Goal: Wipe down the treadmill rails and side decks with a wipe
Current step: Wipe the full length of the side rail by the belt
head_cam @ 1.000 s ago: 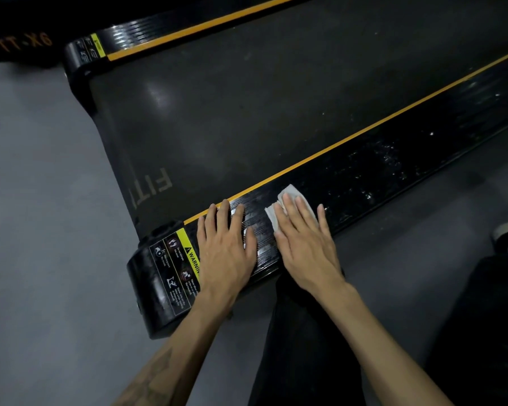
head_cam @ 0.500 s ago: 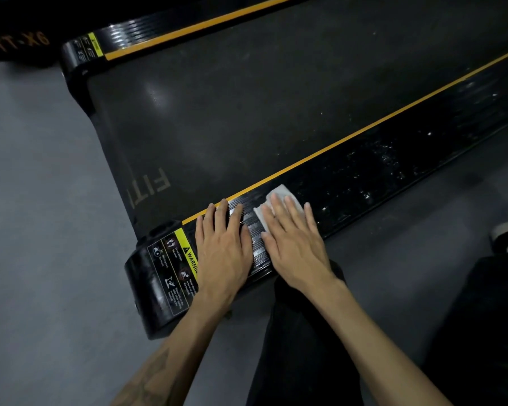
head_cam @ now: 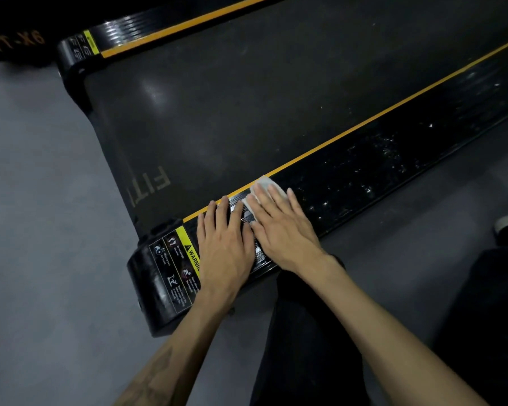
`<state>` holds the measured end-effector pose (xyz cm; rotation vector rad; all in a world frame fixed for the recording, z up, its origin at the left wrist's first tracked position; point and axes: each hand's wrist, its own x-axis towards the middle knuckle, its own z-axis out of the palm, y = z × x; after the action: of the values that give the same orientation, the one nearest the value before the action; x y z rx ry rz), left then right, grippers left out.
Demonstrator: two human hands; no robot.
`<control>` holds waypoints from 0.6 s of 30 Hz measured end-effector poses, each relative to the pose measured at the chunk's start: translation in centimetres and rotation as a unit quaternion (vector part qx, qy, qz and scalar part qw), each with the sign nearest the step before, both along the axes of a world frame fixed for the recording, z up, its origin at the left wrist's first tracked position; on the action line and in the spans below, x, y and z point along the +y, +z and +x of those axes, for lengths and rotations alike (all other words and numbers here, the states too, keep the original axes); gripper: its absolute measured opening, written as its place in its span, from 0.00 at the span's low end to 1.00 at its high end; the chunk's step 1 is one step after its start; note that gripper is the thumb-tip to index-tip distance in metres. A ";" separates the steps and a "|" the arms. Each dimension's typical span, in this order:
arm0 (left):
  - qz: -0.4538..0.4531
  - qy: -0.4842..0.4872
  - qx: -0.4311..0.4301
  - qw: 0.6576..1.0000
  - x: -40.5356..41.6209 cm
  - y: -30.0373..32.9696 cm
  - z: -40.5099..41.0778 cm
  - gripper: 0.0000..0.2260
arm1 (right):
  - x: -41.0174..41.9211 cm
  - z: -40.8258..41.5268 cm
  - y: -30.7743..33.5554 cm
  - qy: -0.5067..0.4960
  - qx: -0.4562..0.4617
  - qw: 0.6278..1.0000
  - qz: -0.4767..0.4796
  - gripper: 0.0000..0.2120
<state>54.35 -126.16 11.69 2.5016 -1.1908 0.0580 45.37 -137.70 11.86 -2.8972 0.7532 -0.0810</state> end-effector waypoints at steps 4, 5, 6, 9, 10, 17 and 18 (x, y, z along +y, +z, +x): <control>-0.006 0.000 0.000 1.000 0.0 0.1 0.0 0.22 | -2.0 0.1 0.6 -0.001 0.029 1.000 -0.006 0.32; -0.005 0.001 0.001 1.000 0.0 0.1 0.0 0.22 | -2.0 -0.3 0.7 -0.014 0.029 0.999 0.003 0.33; -0.003 0.002 0.002 1.000 0.0 0.1 0.0 0.22 | -1.8 -0.6 0.8 -0.026 0.023 0.999 0.010 0.33; -0.004 0.003 -0.002 1.000 -0.1 0.2 -0.1 0.22 | -0.8 -0.8 0.9 -0.015 0.020 1.000 0.012 0.32; -0.004 0.002 -0.002 1.000 -0.1 0.1 -0.1 0.21 | -0.7 -0.5 0.8 0.004 0.021 1.000 0.013 0.32; -0.013 -0.004 -0.006 1.000 0.0 -0.1 0.1 0.20 | -2.4 1.2 1.6 0.001 0.034 0.999 0.016 0.35; -0.015 -0.004 -0.008 1.000 0.0 -0.2 0.1 0.20 | -2.4 0.9 1.5 -0.018 0.033 0.999 0.013 0.35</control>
<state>54.46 -126.20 11.51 2.4739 -1.1977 0.0927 46.23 -140.08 13.33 -2.8747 0.8128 0.0214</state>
